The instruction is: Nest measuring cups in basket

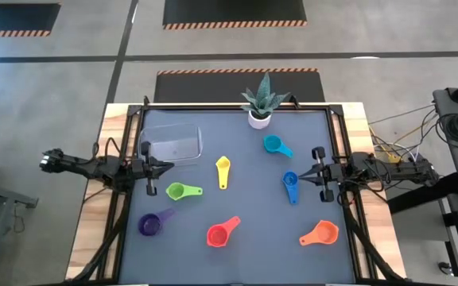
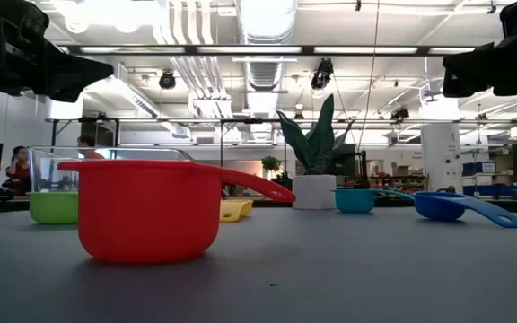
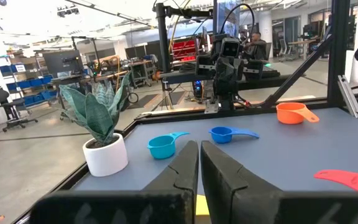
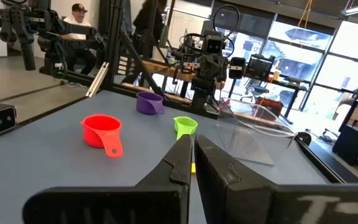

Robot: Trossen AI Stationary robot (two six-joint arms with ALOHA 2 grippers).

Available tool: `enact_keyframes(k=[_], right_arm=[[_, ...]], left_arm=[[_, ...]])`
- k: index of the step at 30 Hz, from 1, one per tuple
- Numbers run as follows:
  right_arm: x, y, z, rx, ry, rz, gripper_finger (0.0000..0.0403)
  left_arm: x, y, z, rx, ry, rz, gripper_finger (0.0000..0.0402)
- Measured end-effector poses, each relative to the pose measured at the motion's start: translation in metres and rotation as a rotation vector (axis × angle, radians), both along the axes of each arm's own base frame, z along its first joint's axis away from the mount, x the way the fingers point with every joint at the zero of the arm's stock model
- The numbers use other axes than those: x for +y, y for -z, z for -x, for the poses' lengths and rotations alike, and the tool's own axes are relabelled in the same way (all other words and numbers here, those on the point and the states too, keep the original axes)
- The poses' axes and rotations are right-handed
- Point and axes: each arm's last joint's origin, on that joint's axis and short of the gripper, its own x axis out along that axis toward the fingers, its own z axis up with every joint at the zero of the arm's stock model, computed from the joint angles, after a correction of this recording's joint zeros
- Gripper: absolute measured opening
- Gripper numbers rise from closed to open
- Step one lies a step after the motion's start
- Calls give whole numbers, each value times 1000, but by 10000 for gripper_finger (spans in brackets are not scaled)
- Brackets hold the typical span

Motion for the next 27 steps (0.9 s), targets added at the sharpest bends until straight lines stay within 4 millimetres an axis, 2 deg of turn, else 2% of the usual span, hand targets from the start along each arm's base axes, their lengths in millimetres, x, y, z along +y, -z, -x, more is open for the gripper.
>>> enact_keyframes(k=[21, 27], right_arm=[[0, -1, 0, -9, -2, -1, 9], [0, -8, 1, -58, -13, -164, 9]], left_arm=[[0, 0, 0, 0, 0, 0, 0], [0, -1, 0, -14, 2, 30, 0]])
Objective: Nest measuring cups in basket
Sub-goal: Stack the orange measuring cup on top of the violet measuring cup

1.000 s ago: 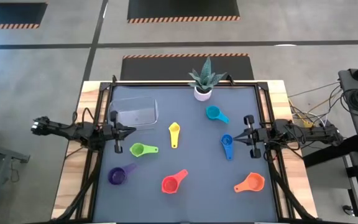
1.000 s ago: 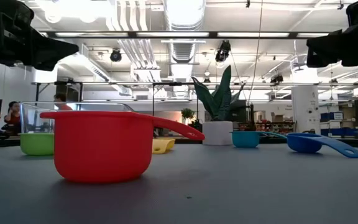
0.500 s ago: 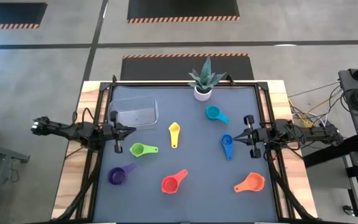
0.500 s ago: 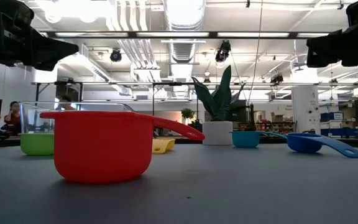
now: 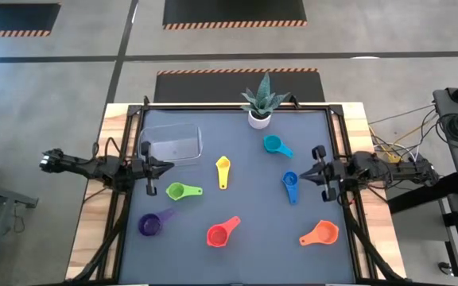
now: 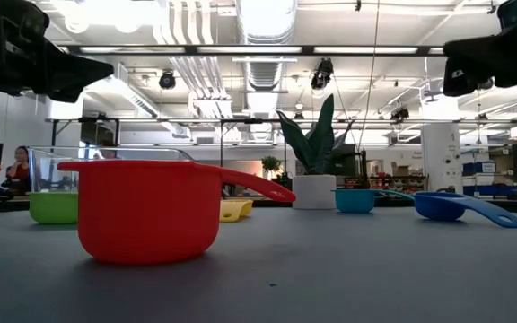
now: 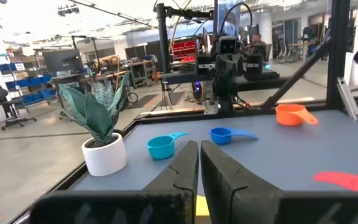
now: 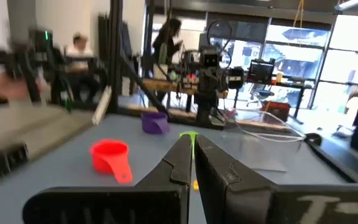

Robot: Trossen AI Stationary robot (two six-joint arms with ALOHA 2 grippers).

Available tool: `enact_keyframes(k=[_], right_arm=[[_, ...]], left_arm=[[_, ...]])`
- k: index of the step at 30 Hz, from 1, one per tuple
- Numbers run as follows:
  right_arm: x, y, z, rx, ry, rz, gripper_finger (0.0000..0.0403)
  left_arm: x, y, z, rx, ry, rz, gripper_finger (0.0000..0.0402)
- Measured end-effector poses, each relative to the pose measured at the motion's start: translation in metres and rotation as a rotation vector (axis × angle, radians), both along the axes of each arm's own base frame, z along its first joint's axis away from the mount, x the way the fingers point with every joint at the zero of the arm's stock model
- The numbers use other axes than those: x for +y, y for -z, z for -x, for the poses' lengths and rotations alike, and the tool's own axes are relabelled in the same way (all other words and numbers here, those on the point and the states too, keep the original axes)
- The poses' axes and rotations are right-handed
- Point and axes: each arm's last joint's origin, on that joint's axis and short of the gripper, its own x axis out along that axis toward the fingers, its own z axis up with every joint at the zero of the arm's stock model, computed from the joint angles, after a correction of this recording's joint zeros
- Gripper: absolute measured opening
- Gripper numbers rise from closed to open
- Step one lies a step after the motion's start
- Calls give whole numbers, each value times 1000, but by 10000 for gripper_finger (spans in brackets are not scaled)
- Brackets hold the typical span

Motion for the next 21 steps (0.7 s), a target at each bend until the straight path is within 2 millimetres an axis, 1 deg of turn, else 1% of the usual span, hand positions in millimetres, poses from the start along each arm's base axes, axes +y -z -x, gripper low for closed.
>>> enact_keyframes(k=[4, 6, 12, 17, 21], right_arm=[[0, -4, 1, -18, -16, -122, 9], [0, -4, 1, -14, -19, -143, 9], [-1, -4, 0, -24, 11, -122, 9], [-1, -7, 1, -64, 36, -88, 9], [-3, -12, 2, -104, 102, -118, 9]], left_arm=[[0, -6, 1, -80, 9, 90, 0], [0, -12, 2, -140, 12, 112, 0], [1, -27, 6, -299, 18, 147, 0], [2, -33, 9, -366, 22, 168, 0], [2, -35, 10, -409, 51, 272, 0]])
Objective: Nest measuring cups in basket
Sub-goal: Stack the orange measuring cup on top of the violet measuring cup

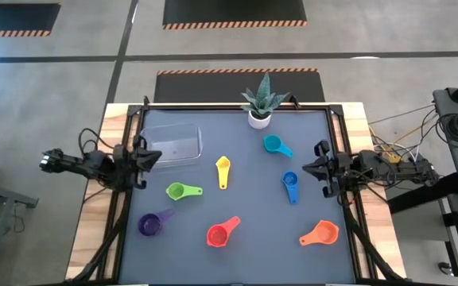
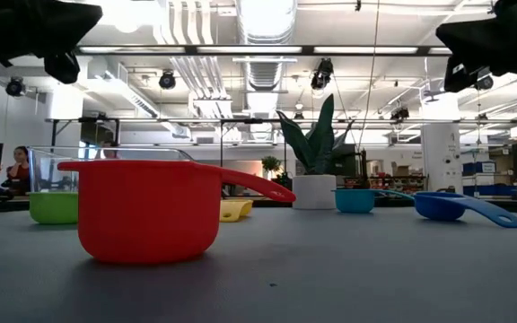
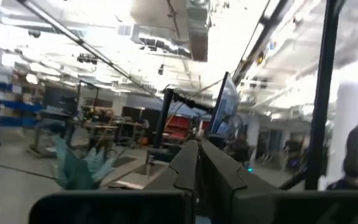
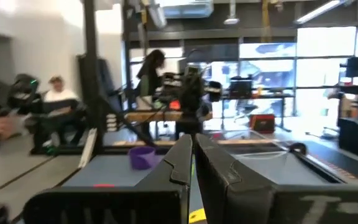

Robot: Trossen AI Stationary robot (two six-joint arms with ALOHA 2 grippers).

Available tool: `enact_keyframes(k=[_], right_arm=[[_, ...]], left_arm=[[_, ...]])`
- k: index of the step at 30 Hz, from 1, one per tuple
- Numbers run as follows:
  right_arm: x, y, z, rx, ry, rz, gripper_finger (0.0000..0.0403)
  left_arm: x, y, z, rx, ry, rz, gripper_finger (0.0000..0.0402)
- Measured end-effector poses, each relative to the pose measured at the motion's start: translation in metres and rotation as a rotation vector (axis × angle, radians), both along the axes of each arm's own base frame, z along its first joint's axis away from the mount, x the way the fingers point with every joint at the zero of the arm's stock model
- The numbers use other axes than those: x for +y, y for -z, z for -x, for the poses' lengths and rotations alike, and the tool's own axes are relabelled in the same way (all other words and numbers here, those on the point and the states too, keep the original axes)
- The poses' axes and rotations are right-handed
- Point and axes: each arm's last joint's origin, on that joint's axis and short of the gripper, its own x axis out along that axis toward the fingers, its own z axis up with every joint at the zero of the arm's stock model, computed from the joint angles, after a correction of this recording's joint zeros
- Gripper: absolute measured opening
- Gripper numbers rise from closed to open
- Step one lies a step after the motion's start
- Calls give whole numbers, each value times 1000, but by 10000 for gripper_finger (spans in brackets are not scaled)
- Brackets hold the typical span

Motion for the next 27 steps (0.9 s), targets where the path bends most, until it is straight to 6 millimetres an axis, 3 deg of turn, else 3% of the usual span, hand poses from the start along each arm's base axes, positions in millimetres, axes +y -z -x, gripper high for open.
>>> enact_keyframes(k=[3, 8, 14, 21, 27], right_arm=[[0, -7, 1, -18, 15, 1, 9], [0, -25, 5, -65, 22, 33, 9], [-1, -48, 7, -95, 32, 63, 9], [-1, -69, 5, -102, 43, 104, 9], [0, -81, 1, -88, 44, 117, 9]], left_arm=[[0, -4, 2, -58, 41, 62, 0], [-4, -13, 1, -153, 155, 22, 0], [-6, -26, -10, -166, 155, 24, 0], [-14, -67, -43, -24, 159, 11, 0], [-23, -94, -82, 218, 175, 21, 0]])
